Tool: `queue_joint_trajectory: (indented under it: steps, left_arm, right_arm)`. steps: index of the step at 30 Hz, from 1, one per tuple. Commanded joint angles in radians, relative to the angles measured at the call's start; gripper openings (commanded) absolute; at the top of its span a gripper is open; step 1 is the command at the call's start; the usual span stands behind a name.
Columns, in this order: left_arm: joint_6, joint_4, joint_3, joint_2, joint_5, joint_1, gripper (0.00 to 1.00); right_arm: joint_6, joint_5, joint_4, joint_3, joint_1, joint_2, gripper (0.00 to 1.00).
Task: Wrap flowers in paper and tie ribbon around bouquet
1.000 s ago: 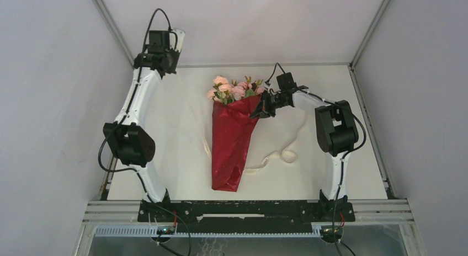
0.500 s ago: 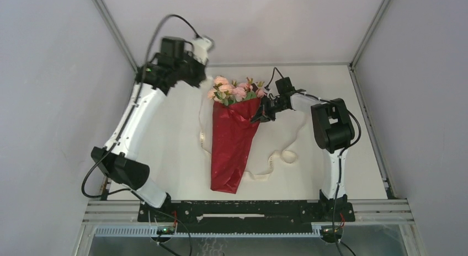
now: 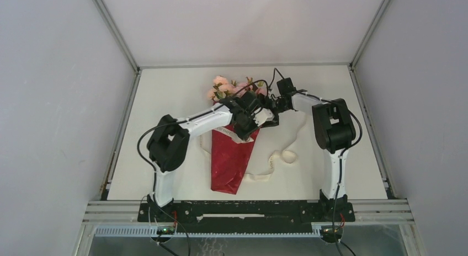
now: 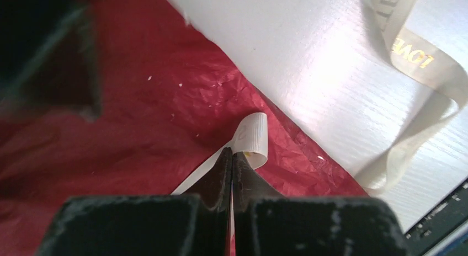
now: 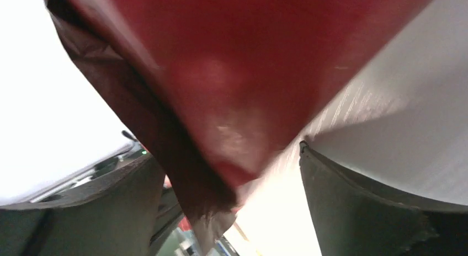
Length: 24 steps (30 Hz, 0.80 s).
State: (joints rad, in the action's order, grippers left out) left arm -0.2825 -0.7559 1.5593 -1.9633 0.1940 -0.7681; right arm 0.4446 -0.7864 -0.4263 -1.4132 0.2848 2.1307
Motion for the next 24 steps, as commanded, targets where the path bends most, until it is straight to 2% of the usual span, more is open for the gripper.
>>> queue_joint_trajectory:
  steps: [1, 6, 10, 13, 14, 15, 16, 17, 20, 22, 24]
  left_arm:
    - [-0.031, 0.040, 0.000, -0.063, -0.039, -0.022, 0.00]
    - [-0.024, 0.028, -0.003, -0.131, -0.046, -0.026, 0.00]
    - [-0.013, 0.029, -0.004, -0.151, -0.024, -0.026, 0.00]
    - [-0.005, 0.034, -0.003, -0.156, -0.002, -0.026, 0.00]
    - [-0.004, 0.036, -0.005, -0.155, -0.002, -0.025, 0.00]
    - [-0.004, 0.039, -0.006, -0.155, -0.002, -0.025, 0.00]
    - [-0.004, 0.040, -0.007, -0.154, -0.002, -0.026, 0.00]
    - [-0.004, 0.042, -0.008, -0.150, -0.003, -0.026, 0.00]
    - [-0.008, 0.048, -0.015, -0.143, -0.007, -0.026, 0.00]
    - [-0.010, 0.054, -0.022, -0.137, -0.015, -0.025, 0.00]
    - [-0.013, 0.056, -0.029, -0.133, -0.017, -0.025, 0.00]
  right_arm:
    - [-0.059, 0.162, -0.042, -0.002, -0.004, -0.101, 1.00]
    - [-0.102, 0.457, -0.137, -0.020, -0.003, -0.245, 1.00]
    - [-0.145, 0.879, -0.180, -0.004, 0.001, -0.424, 1.00]
    - [-0.181, 1.191, -0.126, 0.069, -0.016, -0.542, 1.00]
    - [-0.165, 1.242, -0.111, 0.094, -0.030, -0.569, 1.00]
    - [-0.137, 1.255, -0.104, 0.119, -0.057, -0.588, 1.00]
    - [-0.104, 1.203, -0.107, 0.143, -0.092, -0.599, 1.00]
    - [-0.081, 1.081, -0.110, 0.177, -0.144, -0.604, 1.00]
    - [-0.025, 0.653, -0.014, 0.326, -0.272, -0.606, 0.74]
    - [0.004, 0.617, 0.056, 0.438, -0.295, -0.611, 0.69]
    - [0.012, 0.647, 0.079, 0.488, -0.255, -0.609, 0.71]
